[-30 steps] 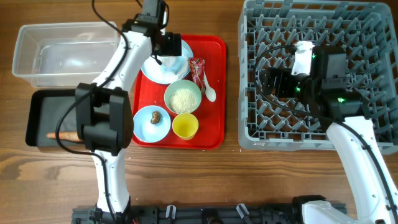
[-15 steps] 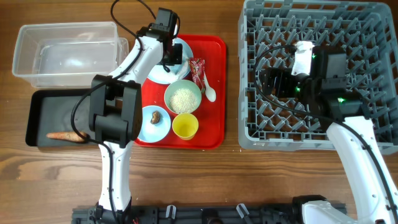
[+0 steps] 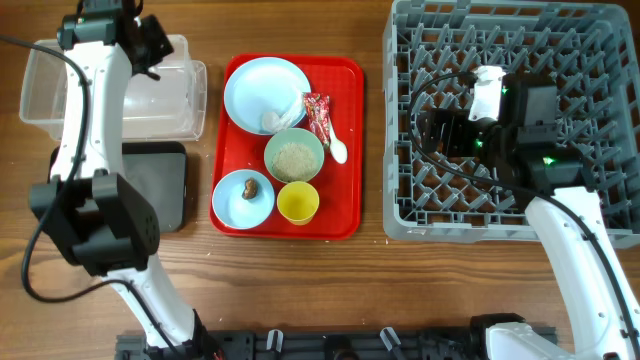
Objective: Sort waste into correct bins and load items into the dishwasher rack
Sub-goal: 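Grasp the white tissue on the plate and drop it in the clear bin, then grasp the remaining tissue and drop it into the clear bin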
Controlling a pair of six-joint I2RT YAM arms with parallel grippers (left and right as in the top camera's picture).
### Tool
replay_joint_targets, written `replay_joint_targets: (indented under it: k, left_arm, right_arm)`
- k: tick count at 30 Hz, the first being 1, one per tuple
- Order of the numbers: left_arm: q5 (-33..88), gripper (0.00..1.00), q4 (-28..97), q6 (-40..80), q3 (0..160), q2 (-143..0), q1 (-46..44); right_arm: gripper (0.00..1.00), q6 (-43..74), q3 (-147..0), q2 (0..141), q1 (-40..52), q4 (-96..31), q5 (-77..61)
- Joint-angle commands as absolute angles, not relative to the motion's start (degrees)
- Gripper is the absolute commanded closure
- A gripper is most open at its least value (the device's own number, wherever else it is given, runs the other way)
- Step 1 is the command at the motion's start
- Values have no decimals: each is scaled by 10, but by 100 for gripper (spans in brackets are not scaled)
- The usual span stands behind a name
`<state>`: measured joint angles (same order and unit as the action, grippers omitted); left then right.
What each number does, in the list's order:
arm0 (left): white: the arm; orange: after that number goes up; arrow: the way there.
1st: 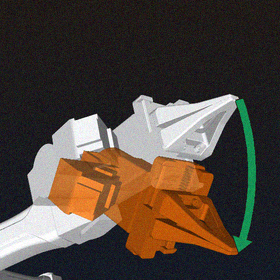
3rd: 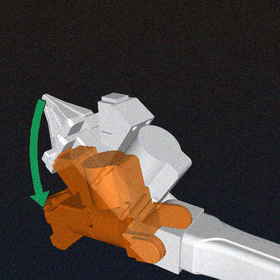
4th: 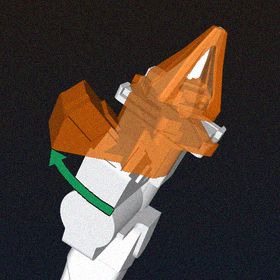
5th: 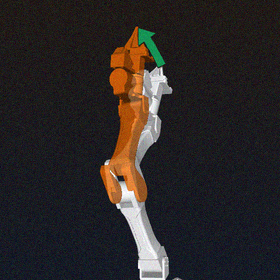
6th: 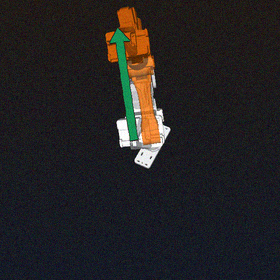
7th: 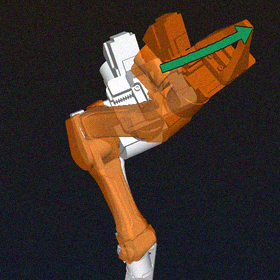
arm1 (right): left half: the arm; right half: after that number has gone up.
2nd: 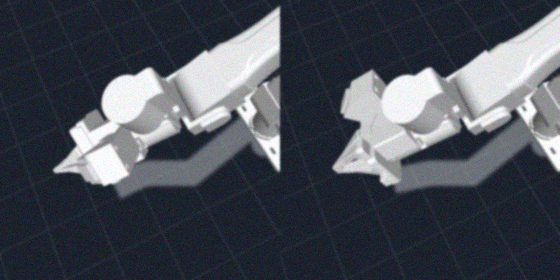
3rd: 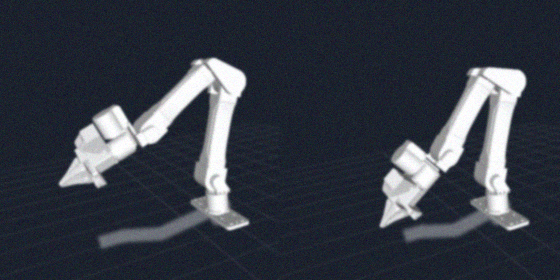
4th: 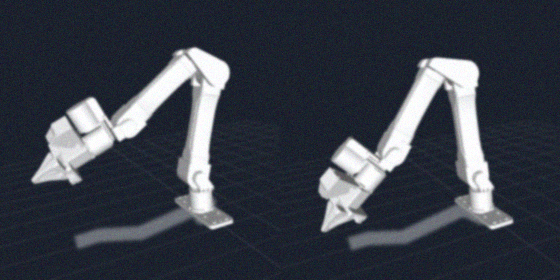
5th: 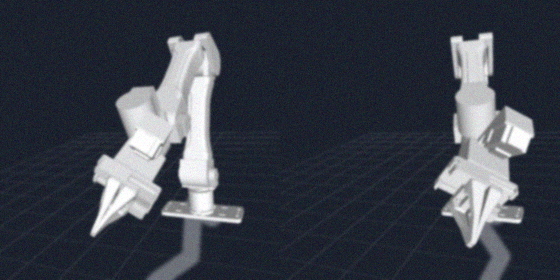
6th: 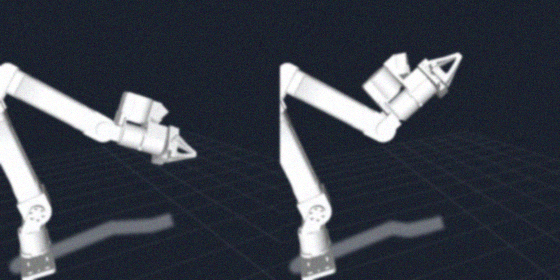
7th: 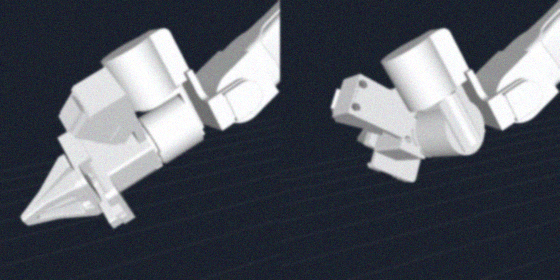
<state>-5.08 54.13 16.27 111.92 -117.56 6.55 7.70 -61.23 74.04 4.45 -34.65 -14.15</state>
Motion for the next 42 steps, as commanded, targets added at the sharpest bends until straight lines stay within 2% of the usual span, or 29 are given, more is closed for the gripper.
replay_joint_targets:
  k: [1, 5, 7, 8, 12, 14, 16, 23, 28, 36, 38, 42]
  left_arm:
    - [-57, 91, 550, 170, 1116, -1218, 91]
    - [-57, 89, 549, 170, 1116, -1222, 92]
    - [-57, 11, 549, 170, 1116, -1222, 92]
    - [-57, 0, 549, 170, 1117, -1221, 92]
    - [-55, 0, 550, 167, 1118, -1181, 85]
    - [-10, 1, 550, 124, 1118, -1148, 64]
    - [41, 0, 562, 92, 1118, -1133, 13]
    - [40, 9, 578, 92, 1064, -1202, -129]
    - [41, 8, 562, 96, 1040, -1231, -159]
    - [38, 9, 449, 148, 985, -1282, -172]
    - [38, 13, 432, 149, 985, -1303, -173]
    - [36, 34, 426, 157, 985, -1314, -172]
  right_arm:
    - [1, 81, -618, 745, 45, -343, -147]
    - [0, 81, -618, 745, 45, -343, -147]
    - [1, 81, -618, 745, 45, -343, -147]
    - [1, 81, -618, 745, 45, -343, -147]
    - [1, 81, -618, 745, 45, -343, -147]
    - [0, 81, -618, 745, 45, -344, -147]
    - [0, 81, -618, 745, 45, -344, -147]
    - [0, 81, -618, 745, 45, -344, -147]
    - [0, 81, -618, 745, 45, -344, -147]
    - [0, 81, -618, 745, 45, -344, -147]
    - [0, 81, -618, 745, 45, -345, -147]
    - [0, 81, -618, 745, 45, -349, -147]
